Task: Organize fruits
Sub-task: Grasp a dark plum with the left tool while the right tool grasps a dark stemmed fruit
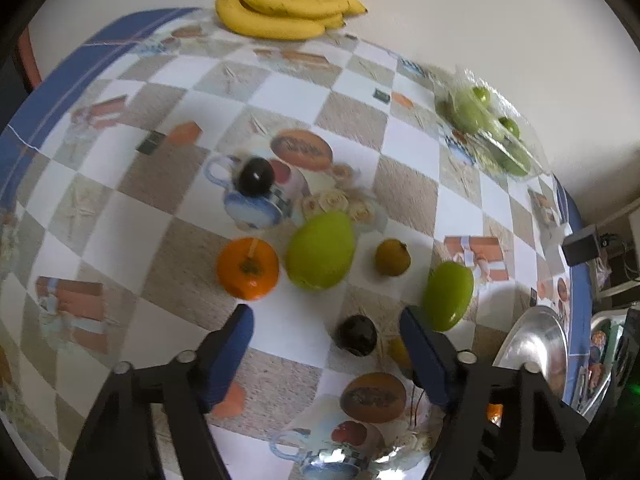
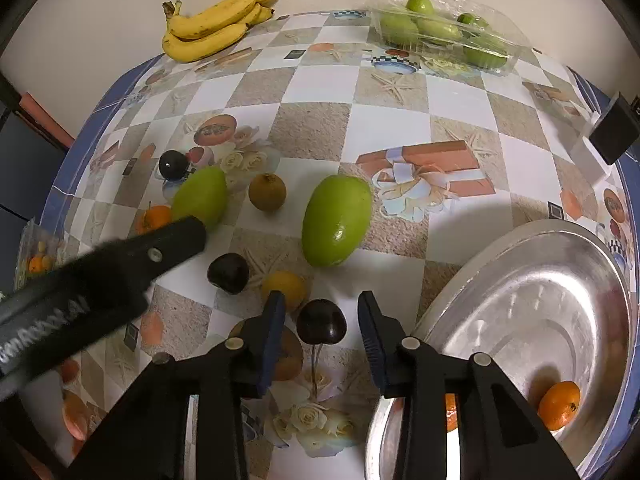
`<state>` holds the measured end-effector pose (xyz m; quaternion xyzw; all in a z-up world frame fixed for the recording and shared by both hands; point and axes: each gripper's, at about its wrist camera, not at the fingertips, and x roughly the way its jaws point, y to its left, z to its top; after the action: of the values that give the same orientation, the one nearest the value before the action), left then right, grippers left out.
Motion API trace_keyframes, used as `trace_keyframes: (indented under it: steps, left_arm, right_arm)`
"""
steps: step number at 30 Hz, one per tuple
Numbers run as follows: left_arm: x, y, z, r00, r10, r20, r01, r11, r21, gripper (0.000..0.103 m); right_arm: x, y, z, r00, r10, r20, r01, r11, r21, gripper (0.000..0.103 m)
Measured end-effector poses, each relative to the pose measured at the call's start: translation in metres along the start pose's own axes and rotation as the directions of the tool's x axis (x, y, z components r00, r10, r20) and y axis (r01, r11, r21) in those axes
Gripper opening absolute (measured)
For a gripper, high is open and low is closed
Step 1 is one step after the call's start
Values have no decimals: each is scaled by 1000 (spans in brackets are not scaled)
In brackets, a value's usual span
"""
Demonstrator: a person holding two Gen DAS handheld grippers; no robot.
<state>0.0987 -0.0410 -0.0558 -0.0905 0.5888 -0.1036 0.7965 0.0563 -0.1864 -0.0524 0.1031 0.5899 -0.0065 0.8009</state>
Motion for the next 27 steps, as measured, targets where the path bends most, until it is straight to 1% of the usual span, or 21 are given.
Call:
trace_keyframes:
  steps: [2, 3, 5, 9, 11, 14, 16, 18, 27]
  left_arm:
    - [5, -1, -1, 1000, -11, -20, 11, 1000, -4, 67]
    - [7, -1, -2, 1000, -16, -27, 16, 1000, -7, 65]
    - [11, -1, -2, 999, -22, -40, 21, 1000, -16, 56]
    - [17, -1, -4, 998, -39, -58, 38, 999, -26, 49]
    - [19, -2, -4, 996, -53, -68, 51, 998, -32, 42]
    - [20, -4, -4, 996, -60, -72, 58, 998, -31, 36]
    - [20, -6, -4, 995, -68, -73, 66, 997, -32, 33]
    - [21, -5, -5, 993, -91, -82, 87, 995, -47, 31]
    - [22, -5, -5, 993, -86, -85, 82, 995, -50, 27]
  right_arm:
    - [1, -1, 0, 1000, -6, -7, 6, 1000, 4, 31]
    - [3, -1, -1, 1000, -13, -14, 13, 1000, 5, 30]
    - [4, -2, -1, 1000, -1, -19, 1, 1000, 10, 30]
    - [4, -1, -1, 1000, -1, -23, 1, 1000, 8, 29]
    - [5, -1, -2, 1000, 3, -27, -3, 1000, 8, 29]
    - [5, 0, -2, 999, 6, -33, -5, 1000, 5, 29]
    - [5, 0, -2, 999, 5, -34, -5, 1000, 6, 29]
    - [5, 0, -2, 999, 7, -36, -7, 1000, 4, 29]
    - [6, 1, -3, 999, 10, -42, -10, 1000, 2, 29]
